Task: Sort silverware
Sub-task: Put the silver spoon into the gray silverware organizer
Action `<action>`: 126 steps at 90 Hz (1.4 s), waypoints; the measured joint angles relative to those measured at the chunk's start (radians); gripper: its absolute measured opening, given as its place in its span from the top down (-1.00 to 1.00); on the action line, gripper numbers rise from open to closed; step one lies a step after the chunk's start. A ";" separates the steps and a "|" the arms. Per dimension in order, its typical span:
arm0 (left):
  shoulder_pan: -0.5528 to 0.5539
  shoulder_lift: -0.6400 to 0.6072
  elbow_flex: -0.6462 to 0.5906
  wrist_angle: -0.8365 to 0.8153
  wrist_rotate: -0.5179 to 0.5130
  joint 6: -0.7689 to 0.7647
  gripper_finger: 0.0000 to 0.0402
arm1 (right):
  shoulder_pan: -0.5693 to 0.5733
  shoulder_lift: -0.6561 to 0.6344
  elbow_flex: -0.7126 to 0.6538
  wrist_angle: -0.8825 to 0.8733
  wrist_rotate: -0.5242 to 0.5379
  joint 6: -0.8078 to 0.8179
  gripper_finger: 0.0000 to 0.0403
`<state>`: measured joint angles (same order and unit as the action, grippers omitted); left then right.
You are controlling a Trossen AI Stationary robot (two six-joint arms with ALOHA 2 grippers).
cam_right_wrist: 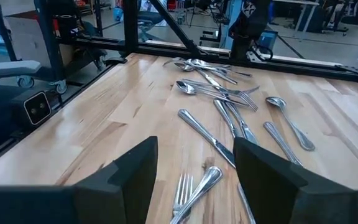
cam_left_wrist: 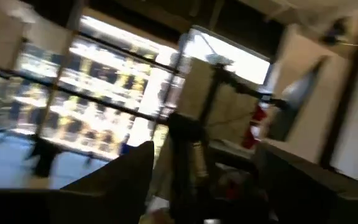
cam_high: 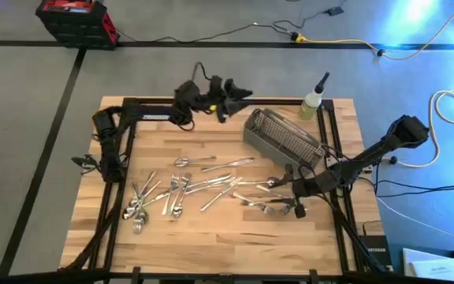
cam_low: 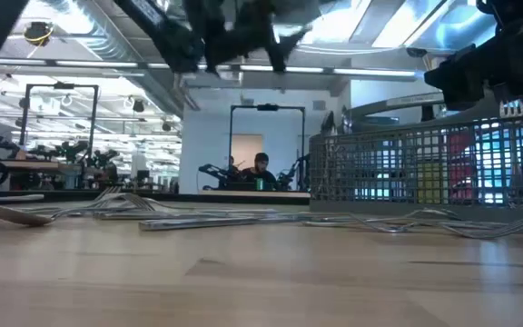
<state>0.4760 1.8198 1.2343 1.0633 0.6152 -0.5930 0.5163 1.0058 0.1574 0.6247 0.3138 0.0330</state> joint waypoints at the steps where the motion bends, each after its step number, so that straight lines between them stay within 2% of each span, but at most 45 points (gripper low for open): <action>1: 0.001 -0.010 0.000 -0.010 0.027 -0.002 -0.32 | 0.000 0.000 0.000 0.000 0.000 0.000 0.04; 12: 0.002 -0.110 0.000 -0.225 0.296 0.023 -0.32 | 0.000 0.000 0.000 0.000 0.000 0.000 0.04; 16: -0.006 -0.146 0.000 -0.343 0.333 0.073 -0.32 | 0.000 0.000 0.000 0.001 0.000 0.000 0.04; 21: -0.023 -0.203 -0.013 -0.504 0.324 0.176 -0.32 | 0.000 0.000 0.000 0.001 0.000 0.003 0.04; 25: -0.041 -0.251 -0.029 -0.637 0.263 0.281 -0.32 | 0.000 0.000 0.000 0.003 0.000 0.009 0.04; 30: -0.066 -0.310 -0.048 -0.815 0.138 0.422 -0.32 | 0.000 0.000 0.000 0.001 0.000 0.012 0.04; 37: -0.107 -0.379 -0.076 -1.062 -0.098 0.625 -0.32 | 0.000 0.000 0.000 -0.002 0.000 0.013 0.04; 43: -0.151 -0.418 -0.122 -1.177 -0.340 0.727 -0.32 | 0.000 0.000 0.000 -0.001 0.000 0.013 0.04; 48: -0.184 -0.438 -0.176 -1.188 -0.503 0.758 -0.32 | 0.000 0.000 0.000 0.001 0.002 0.012 0.04; 53: -0.211 -0.441 -0.234 -1.187 -0.607 0.765 -0.32 | 0.000 0.000 0.000 0.002 0.008 0.012 0.04; 65: -0.238 -0.434 -0.356 -1.190 -0.722 0.776 -0.32 | 0.000 0.000 0.000 0.003 0.009 0.012 0.04; 87: -0.210 -0.431 -0.514 -1.260 -0.735 0.712 -0.32 | -0.002 0.000 0.000 0.003 0.033 -0.007 0.04; 102: -0.210 -0.430 -0.574 -1.260 -0.682 0.700 -0.32 | -0.002 0.000 0.000 0.002 0.061 -0.012 0.04; 126: -0.211 -0.430 -0.661 -1.248 -0.678 0.670 -0.32 | -0.002 0.000 0.000 -0.002 0.061 -0.012 0.04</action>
<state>0.2653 1.3899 0.5732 -0.1851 -0.0624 0.0768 0.5144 1.0058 0.1577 0.6231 0.3744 0.0208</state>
